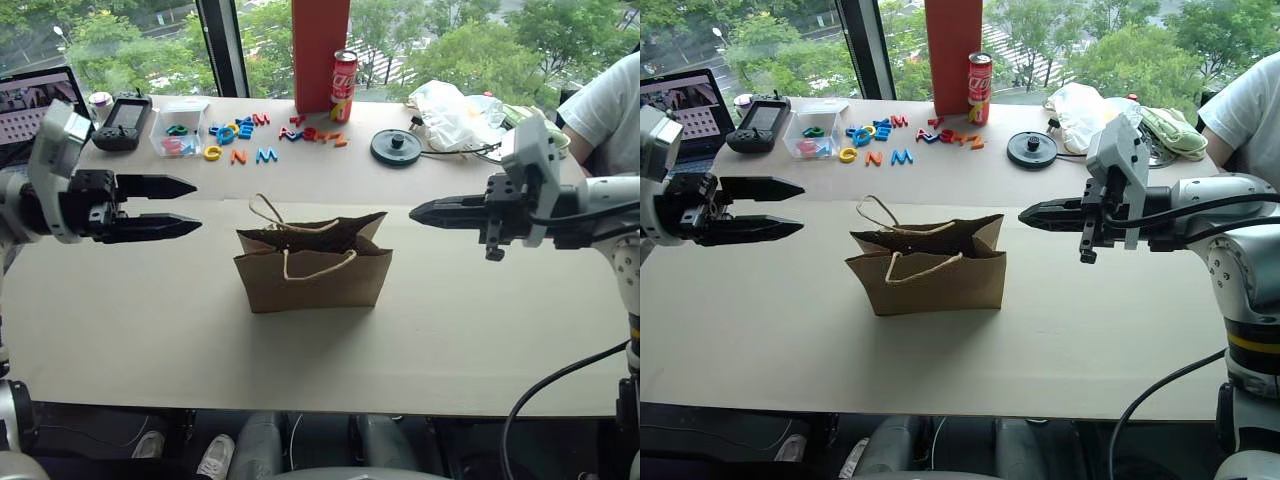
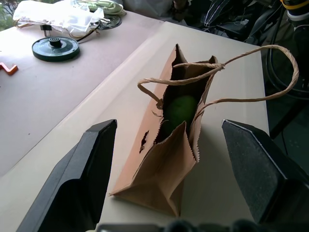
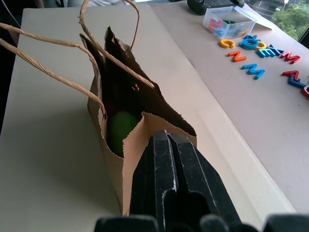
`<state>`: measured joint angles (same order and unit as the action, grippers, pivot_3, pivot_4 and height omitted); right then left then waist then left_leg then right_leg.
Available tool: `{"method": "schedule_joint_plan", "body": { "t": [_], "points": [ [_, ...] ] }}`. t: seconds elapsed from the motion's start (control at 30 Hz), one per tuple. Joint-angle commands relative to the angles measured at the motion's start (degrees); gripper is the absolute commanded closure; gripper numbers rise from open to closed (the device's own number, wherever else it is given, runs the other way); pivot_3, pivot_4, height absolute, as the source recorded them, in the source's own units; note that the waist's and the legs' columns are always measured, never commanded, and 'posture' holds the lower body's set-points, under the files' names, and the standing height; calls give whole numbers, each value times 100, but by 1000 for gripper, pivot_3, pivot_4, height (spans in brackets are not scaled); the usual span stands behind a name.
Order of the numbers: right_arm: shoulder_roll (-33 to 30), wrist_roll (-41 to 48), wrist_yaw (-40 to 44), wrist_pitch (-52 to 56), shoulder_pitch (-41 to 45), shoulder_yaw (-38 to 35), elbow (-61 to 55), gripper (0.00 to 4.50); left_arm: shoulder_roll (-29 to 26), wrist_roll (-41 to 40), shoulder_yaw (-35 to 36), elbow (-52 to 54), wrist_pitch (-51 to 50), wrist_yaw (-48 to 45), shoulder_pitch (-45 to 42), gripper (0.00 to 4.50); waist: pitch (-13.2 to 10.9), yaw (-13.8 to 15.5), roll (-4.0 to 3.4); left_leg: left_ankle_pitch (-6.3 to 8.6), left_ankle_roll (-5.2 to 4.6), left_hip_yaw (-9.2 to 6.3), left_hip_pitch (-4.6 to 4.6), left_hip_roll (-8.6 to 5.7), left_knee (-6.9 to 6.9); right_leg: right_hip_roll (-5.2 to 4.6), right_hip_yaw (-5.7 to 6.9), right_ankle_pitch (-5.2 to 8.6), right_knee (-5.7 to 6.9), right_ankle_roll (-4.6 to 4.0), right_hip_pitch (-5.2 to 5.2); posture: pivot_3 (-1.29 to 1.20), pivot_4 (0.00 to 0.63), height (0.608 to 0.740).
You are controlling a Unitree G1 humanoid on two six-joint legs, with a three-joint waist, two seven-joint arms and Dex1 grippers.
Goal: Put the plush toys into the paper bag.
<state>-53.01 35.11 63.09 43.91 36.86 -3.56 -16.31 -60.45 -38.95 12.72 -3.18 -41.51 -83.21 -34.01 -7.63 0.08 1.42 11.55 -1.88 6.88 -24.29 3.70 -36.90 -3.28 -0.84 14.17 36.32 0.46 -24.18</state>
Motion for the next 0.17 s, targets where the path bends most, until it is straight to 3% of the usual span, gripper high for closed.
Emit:
{"method": "schedule_joint_plan", "body": {
  "t": [0.03, 0.17],
  "points": [
    [-3, 19, -28, -58, 61, -68, -6, 4500, -60, -142, 184, 158, 1, 58, -60, 770, 0, 2, 0, 0, 0, 1, 0, 0, 0, 0, 1, 0, 0, 0, 0, 0, 150, 739],
    [11, 2, -46, -72, 62, -47, 10, 4500, -31, -230, 169, 202, -49, 157, -122, 770, 0, 4, 0, 0, 0, 3, 0, 0, 0, 0, 0, 0, 0, 0, 0, 0, 150, 739]
  ]
}}
